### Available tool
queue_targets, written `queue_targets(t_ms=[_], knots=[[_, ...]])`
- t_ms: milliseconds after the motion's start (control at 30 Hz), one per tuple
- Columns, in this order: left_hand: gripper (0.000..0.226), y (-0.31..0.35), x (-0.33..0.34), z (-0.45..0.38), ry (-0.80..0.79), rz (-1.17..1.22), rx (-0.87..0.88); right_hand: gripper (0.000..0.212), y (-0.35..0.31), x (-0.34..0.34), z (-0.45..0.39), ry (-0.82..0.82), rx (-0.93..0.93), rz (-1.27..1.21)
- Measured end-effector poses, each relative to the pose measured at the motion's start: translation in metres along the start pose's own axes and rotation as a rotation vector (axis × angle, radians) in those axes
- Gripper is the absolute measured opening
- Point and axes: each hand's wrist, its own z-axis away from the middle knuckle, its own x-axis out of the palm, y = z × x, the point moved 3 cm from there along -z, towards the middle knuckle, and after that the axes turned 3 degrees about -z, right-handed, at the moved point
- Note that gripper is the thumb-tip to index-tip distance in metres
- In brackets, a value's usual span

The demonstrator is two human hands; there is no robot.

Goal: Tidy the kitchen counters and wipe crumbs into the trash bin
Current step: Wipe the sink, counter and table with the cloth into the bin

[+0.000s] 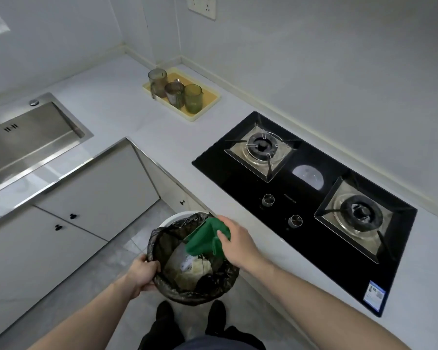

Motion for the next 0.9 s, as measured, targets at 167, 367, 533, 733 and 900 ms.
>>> queue_targets(t_ms=[167, 367, 533, 733, 900], knots=[[0.030, -0.001, -0.005, 0.003, 0.004, -0.008, -0.004, 0.049, -0.004, -0.082, -0.041, 0.121, -0.030, -0.002], [0.029, -0.003, -0.004, 0.011, -0.002, 0.044, -0.039, 0.051, 0.017, -0.124, -0.117, 0.063, 0.084, 0.440], [0.030, -0.007, 0.001, 0.012, 0.039, 0.081, -0.055, 0.043, 0.037, -0.094, -0.127, -0.077, 0.162, 0.747], [0.031, -0.013, 0.005, 0.021, 0.029, 0.073, -0.062, 0.034, 0.020, -0.065, -0.109, -0.203, 0.156, 0.947], [0.030, -0.023, 0.011, 0.025, 0.022, 0.075, -0.058, 0.052, 0.010, -0.040, -0.064, -0.406, 0.236, 0.323]])
